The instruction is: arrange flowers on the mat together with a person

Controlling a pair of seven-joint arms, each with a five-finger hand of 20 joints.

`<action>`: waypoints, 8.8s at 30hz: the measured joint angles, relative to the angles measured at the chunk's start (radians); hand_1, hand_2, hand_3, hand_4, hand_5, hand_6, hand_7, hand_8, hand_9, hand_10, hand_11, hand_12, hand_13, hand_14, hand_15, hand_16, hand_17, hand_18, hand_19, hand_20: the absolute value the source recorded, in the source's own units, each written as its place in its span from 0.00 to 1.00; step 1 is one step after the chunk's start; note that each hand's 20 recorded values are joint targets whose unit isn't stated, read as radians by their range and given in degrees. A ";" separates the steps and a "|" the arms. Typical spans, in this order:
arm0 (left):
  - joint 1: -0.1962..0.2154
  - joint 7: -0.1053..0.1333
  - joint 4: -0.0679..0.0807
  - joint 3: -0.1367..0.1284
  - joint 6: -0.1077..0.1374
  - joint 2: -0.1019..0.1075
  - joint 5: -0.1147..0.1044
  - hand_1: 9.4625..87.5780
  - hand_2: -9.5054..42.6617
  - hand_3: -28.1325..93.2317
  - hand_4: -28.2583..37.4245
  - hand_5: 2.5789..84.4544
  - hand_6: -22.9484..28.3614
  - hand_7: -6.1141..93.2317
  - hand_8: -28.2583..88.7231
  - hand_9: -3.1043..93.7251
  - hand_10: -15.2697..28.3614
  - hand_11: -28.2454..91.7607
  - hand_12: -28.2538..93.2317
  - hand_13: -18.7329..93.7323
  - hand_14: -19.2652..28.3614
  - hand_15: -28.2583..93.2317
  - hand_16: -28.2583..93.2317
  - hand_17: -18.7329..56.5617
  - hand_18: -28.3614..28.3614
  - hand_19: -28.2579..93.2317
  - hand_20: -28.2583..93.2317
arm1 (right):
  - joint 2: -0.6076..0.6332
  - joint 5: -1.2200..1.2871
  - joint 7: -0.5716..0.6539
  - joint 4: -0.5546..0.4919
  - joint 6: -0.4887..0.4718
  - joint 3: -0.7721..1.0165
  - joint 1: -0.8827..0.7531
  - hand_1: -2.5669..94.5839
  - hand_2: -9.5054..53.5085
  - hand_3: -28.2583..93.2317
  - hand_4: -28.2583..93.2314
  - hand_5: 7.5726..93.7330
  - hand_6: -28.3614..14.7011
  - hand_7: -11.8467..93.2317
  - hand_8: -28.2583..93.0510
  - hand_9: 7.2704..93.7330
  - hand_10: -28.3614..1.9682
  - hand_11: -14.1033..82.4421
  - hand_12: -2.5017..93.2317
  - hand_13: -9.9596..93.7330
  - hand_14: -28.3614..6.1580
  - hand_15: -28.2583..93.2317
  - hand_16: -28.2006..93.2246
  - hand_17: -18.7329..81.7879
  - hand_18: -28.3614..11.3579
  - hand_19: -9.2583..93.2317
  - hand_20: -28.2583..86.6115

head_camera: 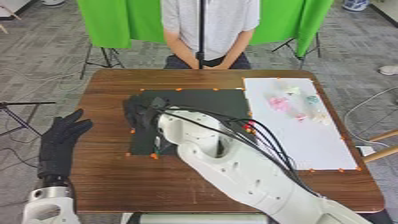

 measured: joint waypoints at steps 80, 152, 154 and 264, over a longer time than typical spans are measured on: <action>0.026 -0.020 -0.034 -0.018 -0.027 -0.011 0.032 0.11 0.39 0.76 0.00 0.55 0.51 0.18 0.19 0.54 0.71 0.40 0.34 0.50 0.78 0.40 0.23 0.36 0.71 0.34 0.36 | 0.163 1.328 -0.466 -0.519 0.251 1.160 -0.917 0.02 0.12 0.84 0.05 0.17 0.70 0.17 0.16 0.18 0.59 0.13 0.09 0.22 0.58 0.20 0.28 0.23 0.48 0.09 0.39; 0.002 -0.016 -0.026 0.017 -0.042 -0.025 0.043 0.11 0.37 0.76 0.00 0.55 0.52 0.18 0.19 0.54 0.71 0.40 0.34 0.50 0.79 0.40 0.23 0.35 0.71 0.34 0.36 | 0.084 1.244 -0.499 -0.422 0.242 1.115 -0.989 0.06 0.07 0.85 0.05 0.29 0.63 0.18 0.17 0.29 0.49 0.17 0.12 0.30 0.57 0.28 0.25 0.32 0.46 0.09 0.42; 0.002 -0.017 -0.027 0.016 -0.042 -0.025 0.043 0.11 0.37 0.76 0.00 0.55 0.52 0.18 0.19 0.54 0.71 0.40 0.34 0.50 0.79 0.40 0.23 0.35 0.71 0.34 0.36 | 0.084 1.244 -0.500 -0.422 0.244 1.115 -0.990 0.06 0.07 0.85 0.05 0.29 0.63 0.18 0.17 0.29 0.49 0.17 0.12 0.30 0.57 0.28 0.25 0.32 0.46 0.09 0.42; 0.013 -0.033 -0.037 0.005 -0.041 -0.021 0.044 0.12 0.34 0.77 0.00 0.55 0.52 0.17 0.19 0.54 0.71 0.40 0.34 0.50 0.79 0.40 0.23 0.35 0.71 0.34 0.36 | 0.571 0.048 0.158 -0.319 0.590 0.665 -0.429 0.71 0.00 0.68 0.08 0.89 0.70 0.30 0.29 1.00 0.68 0.28 0.42 1.00 0.83 0.69 0.45 0.82 0.43 1.00 0.57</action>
